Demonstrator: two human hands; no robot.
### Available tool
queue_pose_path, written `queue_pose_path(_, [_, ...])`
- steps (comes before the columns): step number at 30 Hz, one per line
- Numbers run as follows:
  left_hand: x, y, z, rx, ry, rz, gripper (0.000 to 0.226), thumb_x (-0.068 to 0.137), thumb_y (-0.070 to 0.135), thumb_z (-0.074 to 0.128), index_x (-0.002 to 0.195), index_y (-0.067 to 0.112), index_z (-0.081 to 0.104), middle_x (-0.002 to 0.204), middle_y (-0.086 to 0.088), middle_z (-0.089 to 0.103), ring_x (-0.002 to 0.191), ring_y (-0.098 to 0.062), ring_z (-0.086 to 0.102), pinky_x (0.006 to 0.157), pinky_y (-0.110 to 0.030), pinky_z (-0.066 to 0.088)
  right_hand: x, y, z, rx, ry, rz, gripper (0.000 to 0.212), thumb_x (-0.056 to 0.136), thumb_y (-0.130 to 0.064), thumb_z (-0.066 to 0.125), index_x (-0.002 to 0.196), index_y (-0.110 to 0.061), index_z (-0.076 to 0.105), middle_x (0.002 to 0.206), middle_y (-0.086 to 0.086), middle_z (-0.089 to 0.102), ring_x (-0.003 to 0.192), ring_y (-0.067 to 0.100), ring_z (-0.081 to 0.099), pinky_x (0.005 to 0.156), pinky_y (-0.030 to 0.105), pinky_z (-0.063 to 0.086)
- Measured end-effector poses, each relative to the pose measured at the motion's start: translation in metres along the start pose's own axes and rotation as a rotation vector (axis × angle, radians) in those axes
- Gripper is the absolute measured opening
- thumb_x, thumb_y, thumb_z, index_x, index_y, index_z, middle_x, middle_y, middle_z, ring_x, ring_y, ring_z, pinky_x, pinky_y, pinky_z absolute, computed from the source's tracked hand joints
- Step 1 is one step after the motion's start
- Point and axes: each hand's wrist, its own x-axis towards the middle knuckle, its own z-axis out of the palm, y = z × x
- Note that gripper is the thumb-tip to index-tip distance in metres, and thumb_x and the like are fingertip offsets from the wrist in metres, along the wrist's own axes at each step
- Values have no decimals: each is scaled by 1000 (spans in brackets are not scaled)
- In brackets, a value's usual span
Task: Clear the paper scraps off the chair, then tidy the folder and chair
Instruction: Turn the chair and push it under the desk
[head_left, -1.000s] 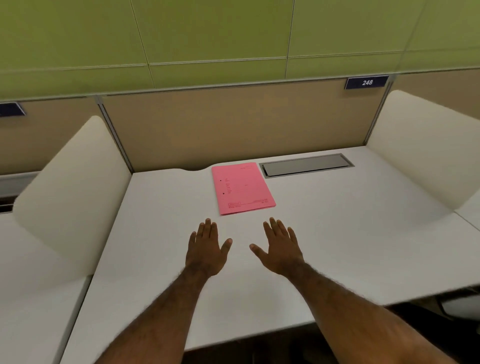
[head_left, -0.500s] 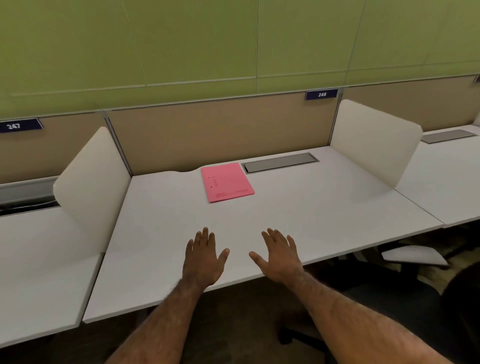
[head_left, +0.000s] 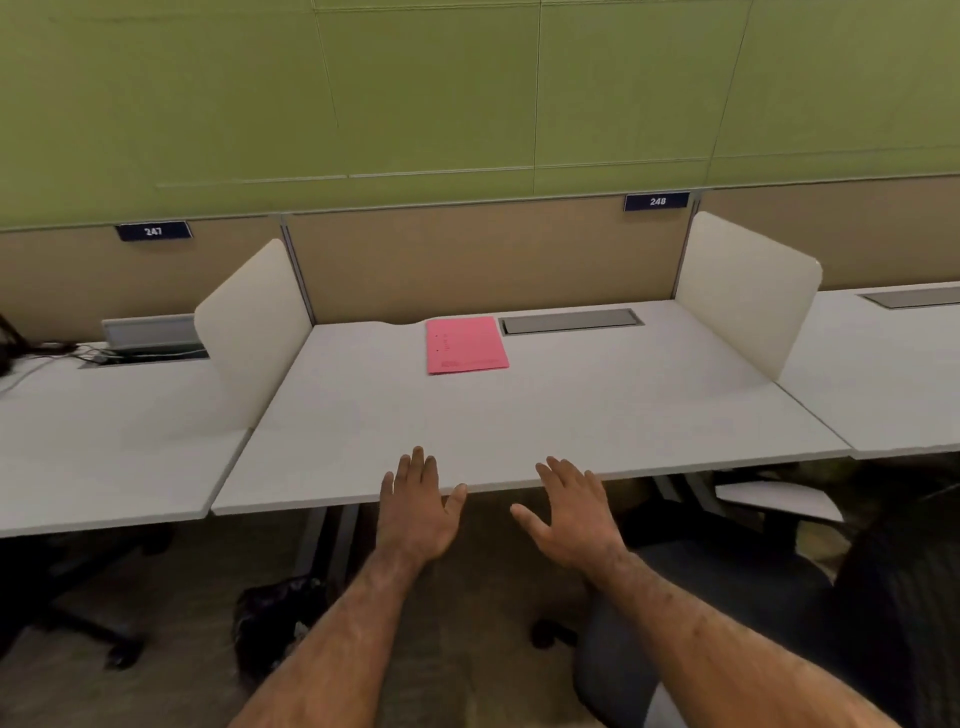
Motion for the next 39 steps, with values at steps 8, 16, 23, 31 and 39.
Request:
queue_pose_path(8, [-73, 53, -10, 46, 22, 21, 75, 96, 62, 19, 154, 15, 7, 163, -6, -4, 149, -23, -5, 118, -41, -5, -73, 45, -32, 37, 25, -30, 82, 88, -73, 28, 152, -24, 16, 161, 0, 14, 148, 19, 8, 119, 41, -1])
queue_pose_path(16, [-107, 88, -19, 47, 50, 104, 76, 96, 63, 19, 154, 17, 5, 163, -5, -7, 149, -22, -9, 113, -38, -12, -125, 73, -61, 40, 92, 18, 82, 87, -72, 28, 152, -21, 20, 160, -1, 19, 147, 17, 10, 120, 41, -1])
queue_pose_path(23, [-157, 119, -13, 13, 37, 199, 78, 95, 64, 19, 154, 15, 7, 163, -5, -4, 149, -22, -7, 115, -37, -9, -197, 108, -77, 28, 144, 123, 81, 88, -70, 32, 151, -20, 23, 159, 0, 21, 147, 16, 10, 119, 40, 0])
queue_pose_path(31, [-209, 201, 0, -16, -17, 372, 75, 97, 60, 22, 154, 14, 9, 163, -6, -1, 149, -21, -4, 119, -40, -4, -289, 181, -120, -32, 248, 335, 73, 92, -65, 28, 149, -19, 29, 157, 2, 27, 146, 17, 16, 120, 43, 6])
queue_pose_path(39, [-217, 312, 10, -30, -65, 525, 74, 96, 60, 24, 154, 17, 8, 163, -4, -3, 149, -20, -7, 121, -41, -4, -319, 276, -180, -71, 371, 465, 66, 94, -60, 30, 144, -17, 39, 154, 5, 35, 144, 20, 23, 118, 43, 7])
